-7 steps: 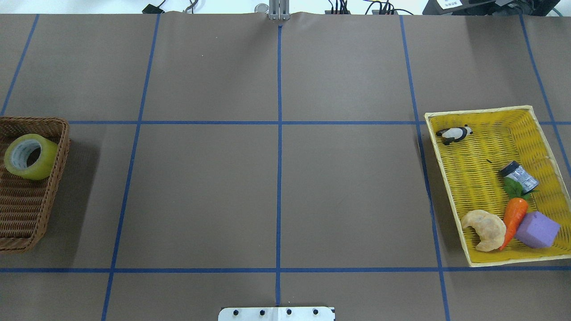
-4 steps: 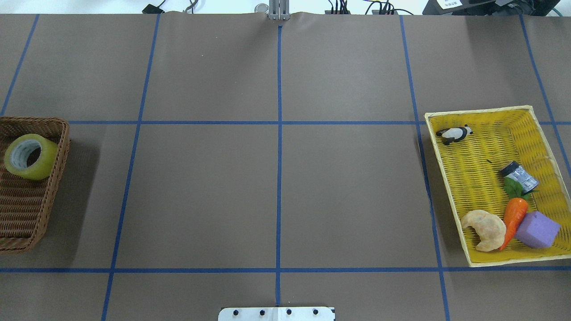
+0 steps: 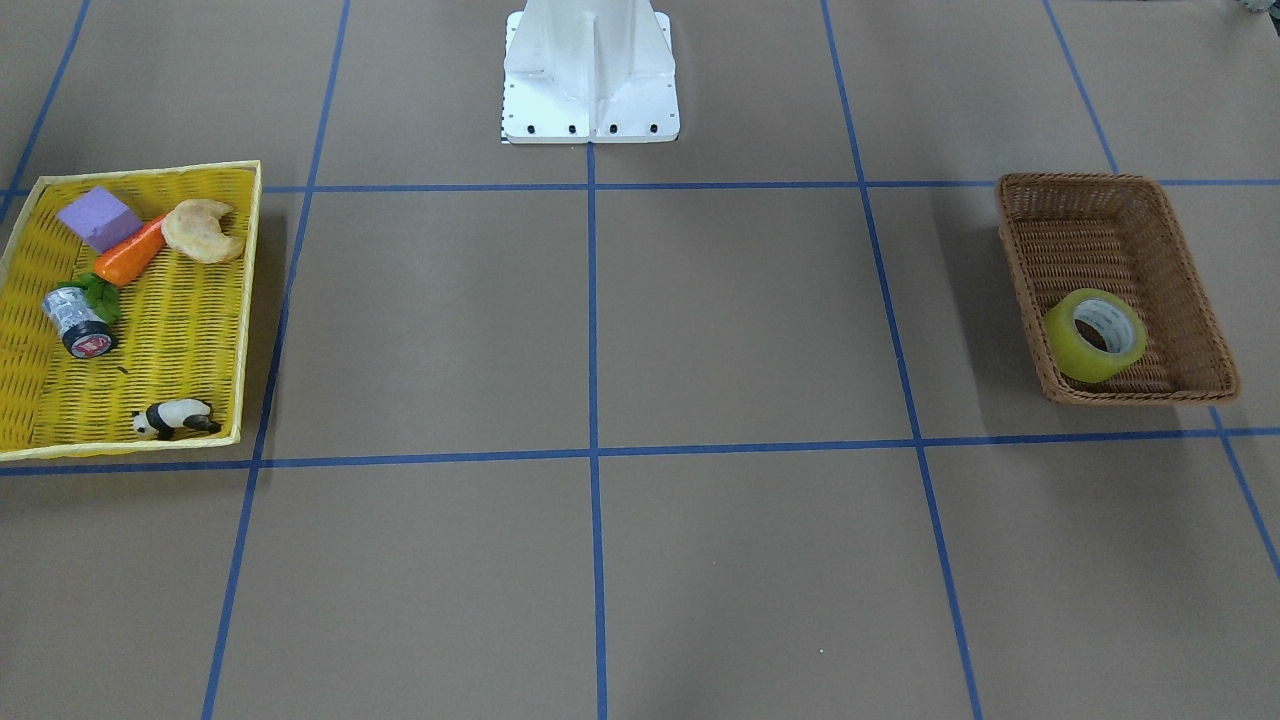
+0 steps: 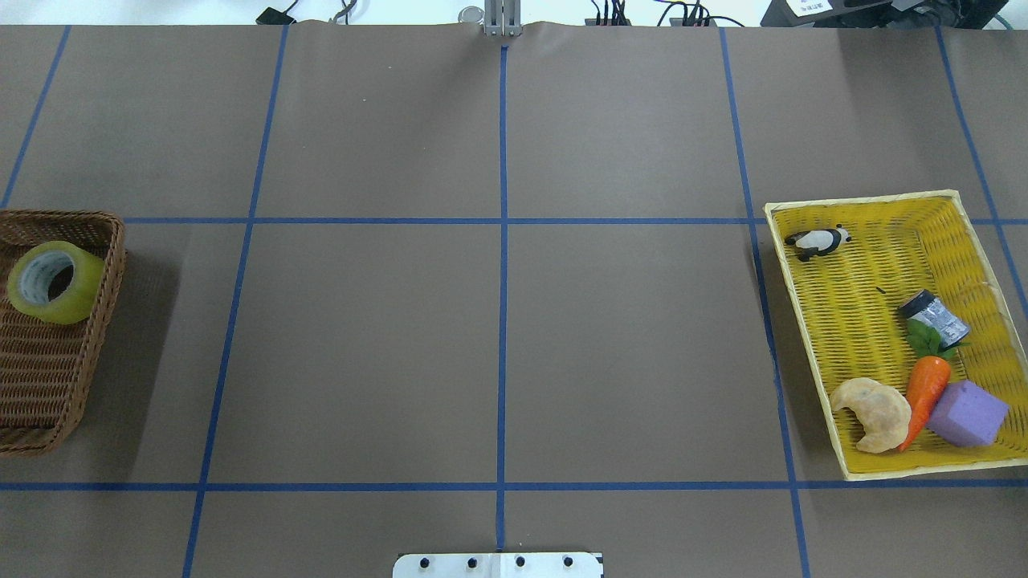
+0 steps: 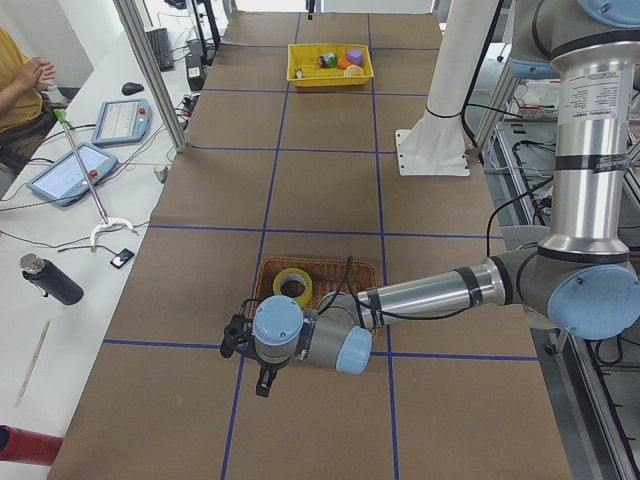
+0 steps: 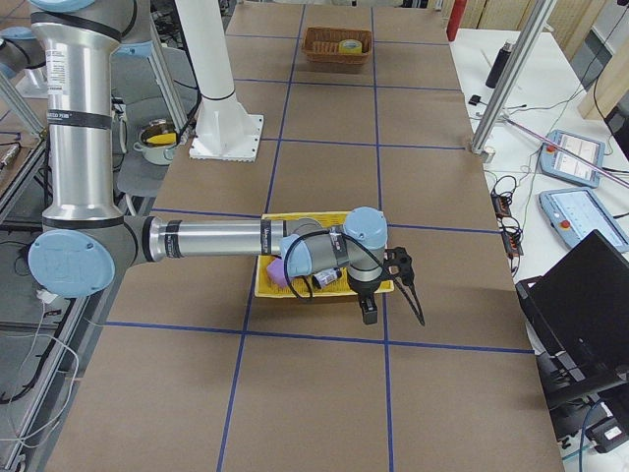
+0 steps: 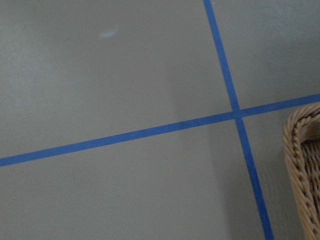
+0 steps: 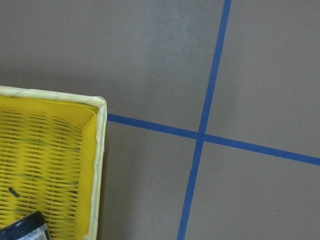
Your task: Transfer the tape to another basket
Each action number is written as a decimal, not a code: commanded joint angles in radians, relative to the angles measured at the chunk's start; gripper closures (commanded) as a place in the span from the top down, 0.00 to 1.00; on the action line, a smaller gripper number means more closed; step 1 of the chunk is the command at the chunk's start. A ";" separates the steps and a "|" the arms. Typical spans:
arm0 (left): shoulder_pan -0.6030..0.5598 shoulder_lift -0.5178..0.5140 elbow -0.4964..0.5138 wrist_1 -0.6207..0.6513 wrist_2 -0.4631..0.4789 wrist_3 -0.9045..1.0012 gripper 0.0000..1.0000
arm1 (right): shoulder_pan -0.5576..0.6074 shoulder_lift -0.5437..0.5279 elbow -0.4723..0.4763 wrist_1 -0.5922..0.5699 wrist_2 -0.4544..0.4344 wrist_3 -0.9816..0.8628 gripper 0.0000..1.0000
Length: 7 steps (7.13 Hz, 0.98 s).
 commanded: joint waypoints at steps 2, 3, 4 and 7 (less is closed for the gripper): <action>-0.022 0.005 -0.245 0.386 0.075 0.185 0.99 | 0.000 -0.002 0.000 0.001 0.000 0.000 1.00; -0.044 0.004 -0.296 0.523 0.094 0.273 0.99 | 0.000 -0.004 0.000 0.001 0.000 0.000 1.00; -0.059 0.008 -0.299 0.566 0.093 0.335 0.99 | 0.000 -0.002 0.000 -0.001 0.000 0.002 1.00; -0.061 0.030 -0.295 0.568 0.077 0.322 0.99 | 0.047 0.025 0.021 -0.092 0.041 -0.011 1.00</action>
